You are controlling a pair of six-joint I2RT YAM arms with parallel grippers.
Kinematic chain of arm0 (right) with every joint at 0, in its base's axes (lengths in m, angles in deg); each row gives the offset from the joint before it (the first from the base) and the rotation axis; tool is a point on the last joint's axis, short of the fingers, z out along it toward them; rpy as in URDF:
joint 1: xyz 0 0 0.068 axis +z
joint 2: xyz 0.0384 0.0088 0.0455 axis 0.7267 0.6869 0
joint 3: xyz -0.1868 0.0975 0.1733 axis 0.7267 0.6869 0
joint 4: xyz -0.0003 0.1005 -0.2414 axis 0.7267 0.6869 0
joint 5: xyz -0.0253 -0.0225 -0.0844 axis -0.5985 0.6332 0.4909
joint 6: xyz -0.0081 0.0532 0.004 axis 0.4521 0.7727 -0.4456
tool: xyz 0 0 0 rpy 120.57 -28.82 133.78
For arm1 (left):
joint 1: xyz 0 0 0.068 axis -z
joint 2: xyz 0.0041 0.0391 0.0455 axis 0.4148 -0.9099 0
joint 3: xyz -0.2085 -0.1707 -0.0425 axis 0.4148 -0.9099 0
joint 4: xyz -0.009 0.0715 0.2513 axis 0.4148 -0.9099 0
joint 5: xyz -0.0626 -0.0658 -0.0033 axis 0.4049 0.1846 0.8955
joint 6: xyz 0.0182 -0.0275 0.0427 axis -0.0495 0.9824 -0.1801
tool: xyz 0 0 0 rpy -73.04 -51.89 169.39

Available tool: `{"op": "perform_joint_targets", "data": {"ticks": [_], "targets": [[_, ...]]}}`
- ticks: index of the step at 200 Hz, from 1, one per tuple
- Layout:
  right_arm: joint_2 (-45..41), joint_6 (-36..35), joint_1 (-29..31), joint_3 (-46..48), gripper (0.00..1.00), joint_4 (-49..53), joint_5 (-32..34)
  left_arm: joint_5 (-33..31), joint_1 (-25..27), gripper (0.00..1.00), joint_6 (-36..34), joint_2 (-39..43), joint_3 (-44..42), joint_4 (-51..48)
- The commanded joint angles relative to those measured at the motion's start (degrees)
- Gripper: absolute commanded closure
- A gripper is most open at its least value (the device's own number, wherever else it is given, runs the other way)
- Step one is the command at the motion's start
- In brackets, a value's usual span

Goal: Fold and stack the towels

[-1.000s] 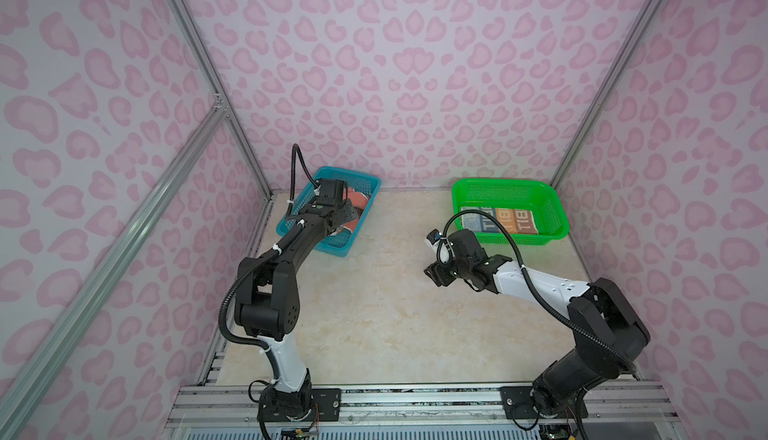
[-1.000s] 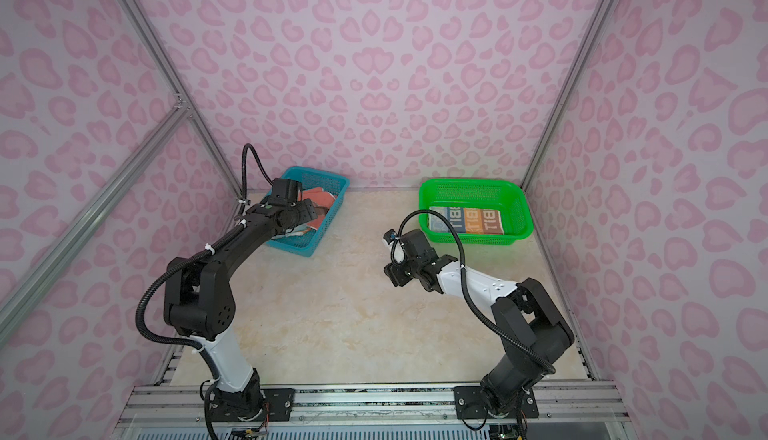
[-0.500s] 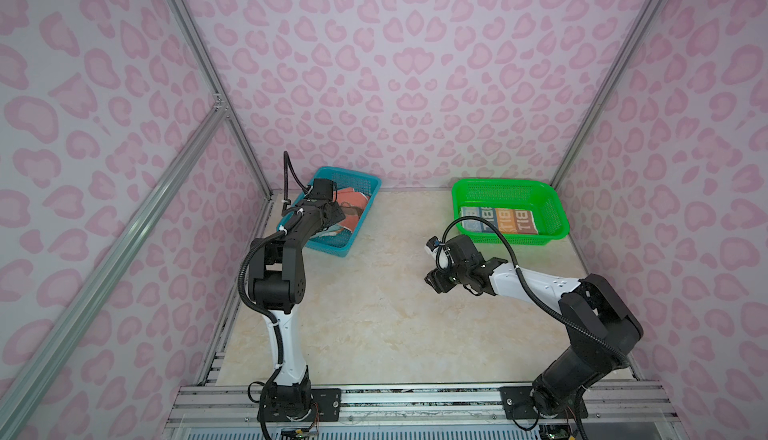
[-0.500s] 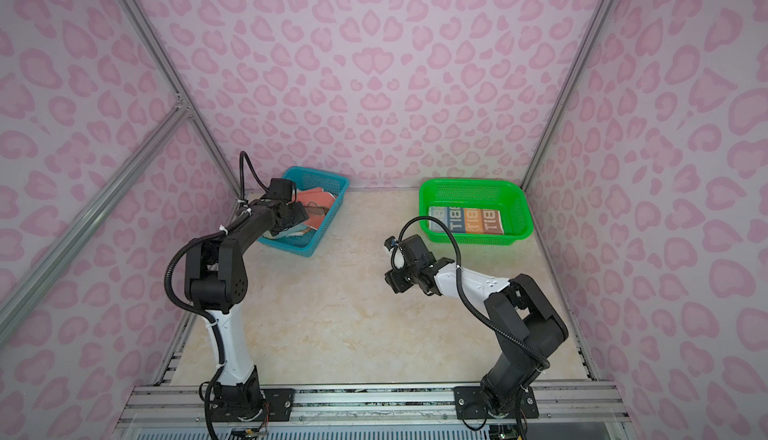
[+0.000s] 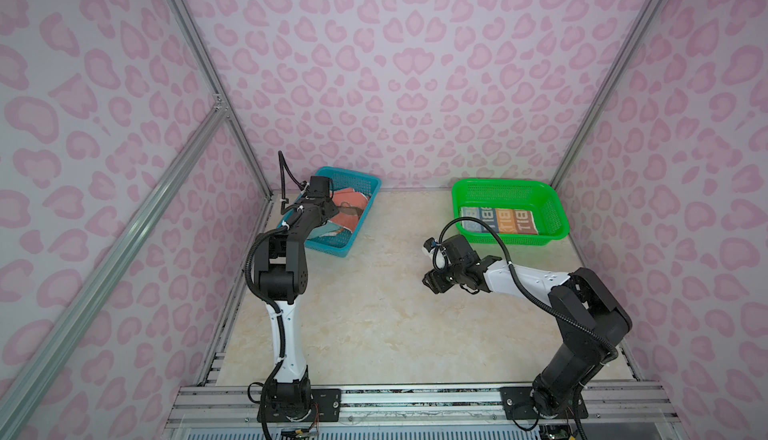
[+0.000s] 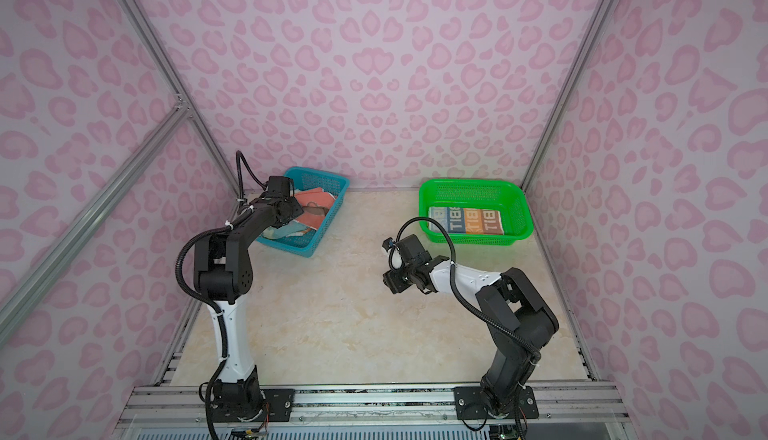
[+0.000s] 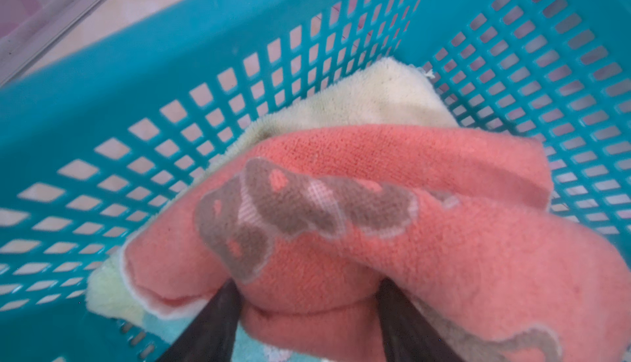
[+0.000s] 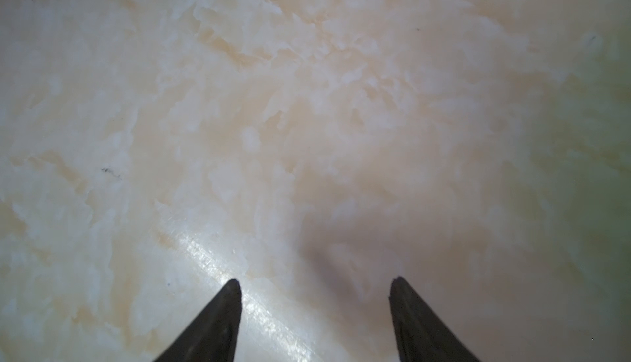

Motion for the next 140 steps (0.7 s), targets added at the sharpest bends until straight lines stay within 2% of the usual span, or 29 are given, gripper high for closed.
{"op": "perform_joint_targets", "data": {"ticks": [1,16,29,37,140], "targets": [[0.8,0.6,0.2,-0.2,0.31,0.2,-0.6,0.4,-0.3,0.48,0.9,-1.1,1.1,1.8],[1.0,0.8,0.2,-0.2,0.31,0.1,-0.7,1.0,-0.5,0.63,0.9,-1.4,1.4,1.8],[1.0,0.9,0.2,-0.3,0.31,0.0,-0.9,1.2,-0.5,0.86,0.9,-1.2,1.6,1.8],[1.0,1.0,0.3,-0.2,0.31,-0.2,-1.0,1.3,-0.6,0.97,0.9,-1.2,1.7,1.6],[1.1,2.1,0.5,0.5,0.32,-2.8,-2.3,8.3,-0.6,0.98,-3.0,9.7,-0.9,3.3]]}}
